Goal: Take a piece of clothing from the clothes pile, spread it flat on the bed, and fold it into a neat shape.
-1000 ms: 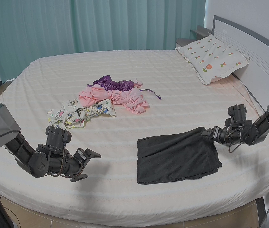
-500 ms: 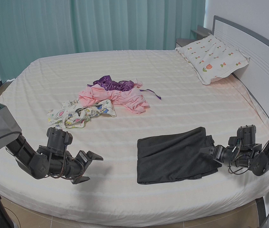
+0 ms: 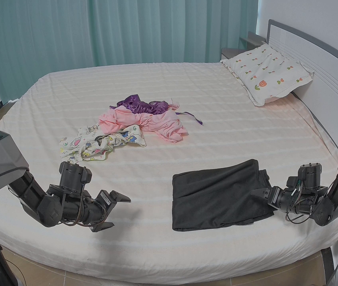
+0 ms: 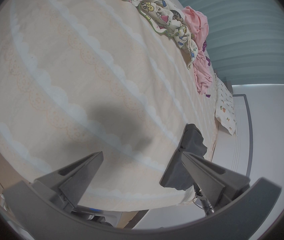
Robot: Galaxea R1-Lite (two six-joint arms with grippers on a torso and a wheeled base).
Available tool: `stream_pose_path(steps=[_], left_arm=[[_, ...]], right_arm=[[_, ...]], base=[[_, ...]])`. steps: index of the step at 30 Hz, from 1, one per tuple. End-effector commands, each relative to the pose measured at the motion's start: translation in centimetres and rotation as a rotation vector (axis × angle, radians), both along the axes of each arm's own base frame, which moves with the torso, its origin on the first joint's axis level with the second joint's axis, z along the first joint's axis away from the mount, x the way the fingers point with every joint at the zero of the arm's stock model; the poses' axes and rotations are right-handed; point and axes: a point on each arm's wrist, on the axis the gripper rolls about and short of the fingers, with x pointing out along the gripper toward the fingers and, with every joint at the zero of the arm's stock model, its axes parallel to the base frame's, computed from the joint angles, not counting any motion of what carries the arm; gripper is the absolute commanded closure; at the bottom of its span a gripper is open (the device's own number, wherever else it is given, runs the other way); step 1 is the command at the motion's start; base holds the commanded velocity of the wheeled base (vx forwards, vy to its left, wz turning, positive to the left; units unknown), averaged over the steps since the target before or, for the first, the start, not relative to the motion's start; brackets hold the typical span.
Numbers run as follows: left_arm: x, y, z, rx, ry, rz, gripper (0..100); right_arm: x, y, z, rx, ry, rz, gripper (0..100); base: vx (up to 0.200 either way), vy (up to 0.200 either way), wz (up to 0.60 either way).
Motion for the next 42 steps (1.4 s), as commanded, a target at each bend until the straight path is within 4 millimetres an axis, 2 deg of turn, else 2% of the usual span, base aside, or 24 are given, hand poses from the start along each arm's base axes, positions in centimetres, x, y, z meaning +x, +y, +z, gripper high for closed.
stream_pose_path(steps=[1, 3, 4, 9, 27, 42], left_arm=[[-0.3, -0.1, -0.2, 0.0, 0.0, -0.005, 0], [-0.2, -0.1, -0.2, 0.0, -0.003, -0.004, 0], [-0.2, -0.1, -0.2, 0.0, -0.003, -0.004, 0], [-0.2, -0.1, -0.2, 0.0, -0.003, -0.004, 0], [-0.3, -0.1, -0.3, 0.001, -0.002, -0.004, 0], [-0.2, -0.1, -0.3, 0.002, -0.001, -0.002, 0]], right_arm=[[-0.2, -0.1, -1.4, -0.005, 0.042, -0.001, 0], [-0.1, 0.0, -1.7, -0.006, 0.049, 0.0, 0], [-0.1, 0.0, -2.0, -0.007, 0.059, 0.0, 100], [-0.3, -0.2, -1.9, -0.008, 0.063, -0.006, 100], [-3.2, -1.4, -1.3, -0.042, 0.096, -0.027, 100], [-3.9, -1.5, -1.5, -0.084, 0.109, 0.001, 100]], base=[[0.0, 0.0, 0.0], [0.0, 0.0, 0.0], [0.0, 0.0, 0.0], [0.0, 0.0, 0.0], [0.0, 0.0, 0.0], [0.0, 0.0, 0.0]])
